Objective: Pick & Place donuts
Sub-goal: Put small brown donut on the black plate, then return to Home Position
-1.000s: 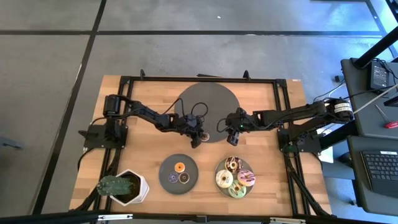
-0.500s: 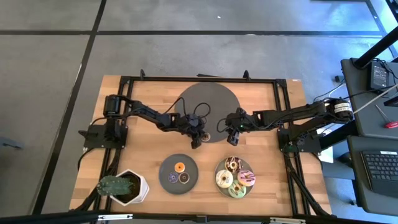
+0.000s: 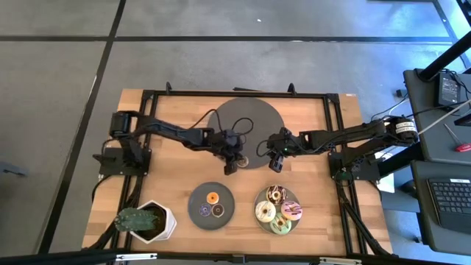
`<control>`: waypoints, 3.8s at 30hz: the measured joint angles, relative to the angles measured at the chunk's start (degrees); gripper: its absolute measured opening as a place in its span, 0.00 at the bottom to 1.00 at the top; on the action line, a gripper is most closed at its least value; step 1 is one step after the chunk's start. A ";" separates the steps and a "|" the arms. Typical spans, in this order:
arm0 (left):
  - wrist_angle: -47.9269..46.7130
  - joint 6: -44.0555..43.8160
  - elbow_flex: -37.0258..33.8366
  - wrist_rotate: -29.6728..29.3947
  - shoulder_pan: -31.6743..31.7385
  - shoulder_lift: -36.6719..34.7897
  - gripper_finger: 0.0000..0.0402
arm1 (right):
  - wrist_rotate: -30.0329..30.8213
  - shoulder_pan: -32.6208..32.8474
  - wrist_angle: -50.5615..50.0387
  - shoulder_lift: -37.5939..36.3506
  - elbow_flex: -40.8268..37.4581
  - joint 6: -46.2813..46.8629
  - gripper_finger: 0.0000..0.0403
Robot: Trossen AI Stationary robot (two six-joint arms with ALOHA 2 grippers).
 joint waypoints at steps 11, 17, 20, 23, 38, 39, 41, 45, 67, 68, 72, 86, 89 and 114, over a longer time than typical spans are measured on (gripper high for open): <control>-2.35 -7.07 -4.08 2.72 -9.89 -4.10 0.04 | 0.02 0.02 -0.54 0.00 0.00 0.11 0.34; -1.71 -7.66 -4.46 5.05 -14.72 -4.10 0.04 | 0.01 0.02 -0.64 0.00 0.00 0.34 0.34; -1.75 -8.69 -4.46 6.90 -16.79 -4.12 0.04 | 0.01 0.02 -0.66 0.00 0.00 1.95 0.34; -2.31 -9.16 -4.46 7.38 -18.75 -4.12 0.04 | 0.01 0.02 -0.62 0.00 0.00 3.63 0.34; -11.05 -9.59 -4.47 5.23 -23.67 -8.63 0.04 | 3.98 0.01 1.11 -0.02 0.00 9.53 0.34; -11.95 -9.36 -4.48 3.41 -24.06 -9.28 0.04 | 3.98 0.02 1.19 -0.02 0.00 9.53 0.34; -12.29 -9.18 -4.48 0.79 -24.80 -10.20 0.04 | 3.99 0.02 1.25 -0.02 0.00 9.53 0.34; -10.51 -10.31 -6.10 -1.10 -25.54 -10.42 0.04 | 4.00 0.02 1.33 -0.02 0.00 9.49 0.34; -2.19 -16.05 -15.76 -5.16 -27.39 -12.14 0.04 | 5.01 -0.01 5.05 -0.07 0.00 9.25 0.34; -2.19 -16.30 -15.76 -5.15 -27.40 -12.14 0.04 | 5.01 -0.01 5.05 -0.07 0.00 9.25 0.34; -2.19 -17.99 -15.76 -4.46 -27.36 -12.14 0.05 | 4.98 -0.01 5.03 -0.07 0.00 9.20 0.34; -1.75 -20.18 -15.76 -3.75 -27.36 -12.12 0.08 | 4.85 0.02 4.98 -0.07 0.00 9.11 0.34; -1.75 -20.76 -15.76 -3.73 -27.36 -12.12 0.08 | 4.85 0.01 4.98 -0.07 0.00 9.11 0.34; -1.79 -22.82 -15.74 -0.62 -26.91 -14.30 0.32 | 4.85 0.02 4.94 -0.05 0.00 8.64 0.34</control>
